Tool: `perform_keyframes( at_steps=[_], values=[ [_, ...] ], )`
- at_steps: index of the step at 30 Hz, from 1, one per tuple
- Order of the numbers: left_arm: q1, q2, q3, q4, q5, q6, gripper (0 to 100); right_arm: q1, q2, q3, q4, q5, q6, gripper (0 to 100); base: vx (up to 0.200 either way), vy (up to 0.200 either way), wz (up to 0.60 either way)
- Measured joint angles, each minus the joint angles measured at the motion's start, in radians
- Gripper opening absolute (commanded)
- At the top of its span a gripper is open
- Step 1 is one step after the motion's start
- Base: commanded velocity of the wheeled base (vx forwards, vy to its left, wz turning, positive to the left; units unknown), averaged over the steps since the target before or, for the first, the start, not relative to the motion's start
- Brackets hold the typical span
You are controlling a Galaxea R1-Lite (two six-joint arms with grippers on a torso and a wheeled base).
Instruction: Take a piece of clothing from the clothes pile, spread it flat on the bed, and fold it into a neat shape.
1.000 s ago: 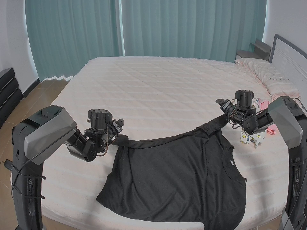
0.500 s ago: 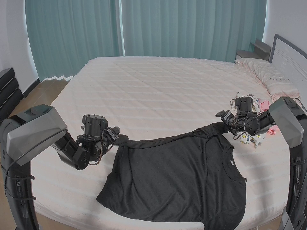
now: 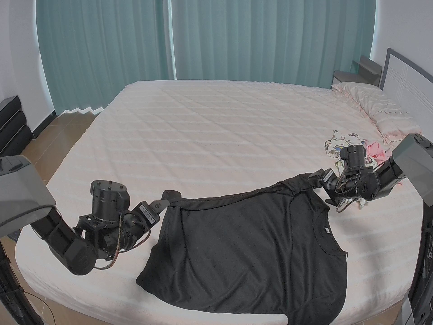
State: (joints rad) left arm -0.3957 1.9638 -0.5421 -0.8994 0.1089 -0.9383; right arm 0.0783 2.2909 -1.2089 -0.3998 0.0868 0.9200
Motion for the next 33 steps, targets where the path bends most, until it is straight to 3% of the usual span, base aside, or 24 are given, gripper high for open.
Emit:
perform_keyframes(
  at_steps=[9,22,33],
  values=[
    [-0.005,-0.013,0.188,-0.104,-0.083,0.005,100,0.027,-0.108,0.333,-0.176,0.004,-0.043,100,0.000,0.000,0.00],
    [-0.008,0.108,0.271,-0.143,-0.086,0.082,100,0.037,-0.212,0.826,-0.682,0.010,-0.110,100,0.000,0.000,0.00],
    [-0.005,0.148,0.313,-0.150,-0.087,0.088,100,0.042,-0.275,0.971,-0.726,0.014,-0.121,100,-0.200,0.000,0.00]
  ],
)
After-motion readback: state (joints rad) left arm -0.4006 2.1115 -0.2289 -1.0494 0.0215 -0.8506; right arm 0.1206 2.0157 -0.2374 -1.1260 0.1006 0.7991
